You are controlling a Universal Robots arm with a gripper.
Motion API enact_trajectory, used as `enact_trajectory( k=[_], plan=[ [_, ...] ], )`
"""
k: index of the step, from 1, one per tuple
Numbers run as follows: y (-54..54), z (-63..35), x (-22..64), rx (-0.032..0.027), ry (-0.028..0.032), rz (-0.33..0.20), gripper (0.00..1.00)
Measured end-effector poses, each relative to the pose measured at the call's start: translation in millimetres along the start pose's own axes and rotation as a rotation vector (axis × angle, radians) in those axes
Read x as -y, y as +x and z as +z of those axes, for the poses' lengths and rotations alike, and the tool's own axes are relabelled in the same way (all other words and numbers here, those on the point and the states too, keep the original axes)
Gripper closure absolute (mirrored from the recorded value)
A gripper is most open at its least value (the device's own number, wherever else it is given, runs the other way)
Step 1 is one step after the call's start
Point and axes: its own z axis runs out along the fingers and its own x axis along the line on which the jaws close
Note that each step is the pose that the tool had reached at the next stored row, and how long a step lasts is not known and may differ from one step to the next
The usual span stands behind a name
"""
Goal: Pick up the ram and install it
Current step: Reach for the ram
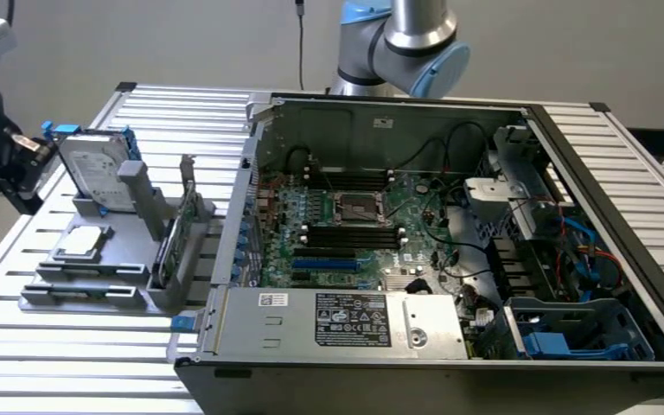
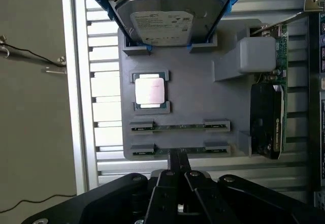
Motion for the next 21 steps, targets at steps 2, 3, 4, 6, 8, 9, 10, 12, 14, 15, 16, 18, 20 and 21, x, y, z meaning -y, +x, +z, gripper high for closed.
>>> enact_trajectory(
  k=[2,3,4,6,8,9,10,12,14,15,16,18,20,21],
  plan=[
    [-1.1,1.3,0.2,0.0009,0.0045,-0.004,0.89],
    [-2.2,2.2,0.3,0.0016,0.0056,-0.007,0.89],
    [-3.3,3.2,0.2,0.0027,0.0065,-0.011,0.89],
    [-5.6,5.4,0.1,0.0041,0.0086,-0.018,0.89],
    [-8.6,8.1,0.0,0.0050,0.0108,-0.024,0.89],
    [-10.1,9.3,-0.1,0.0053,0.0118,-0.027,0.89],
    [-11.6,10.5,-0.2,0.0054,0.0127,-0.031,0.89],
    [-13.1,12.1,-0.2,0.0053,0.0128,-0.036,0.89],
    [-13.1,12.2,-0.2,0.0052,0.0130,-0.037,0.89],
    [-13.1,12.2,-0.2,0.0051,0.0129,-0.037,0.89],
    [-13.2,12.2,-0.2,0.0051,0.0129,-0.037,0.89],
    [-13.2,12.2,-0.2,0.0052,0.0129,-0.037,0.89],
    [-13.2,12.2,-0.2,0.0051,0.0129,-0.037,0.89],
    [-13.2,12.2,-0.2,0.0052,0.0129,-0.037,0.89]
  ],
)
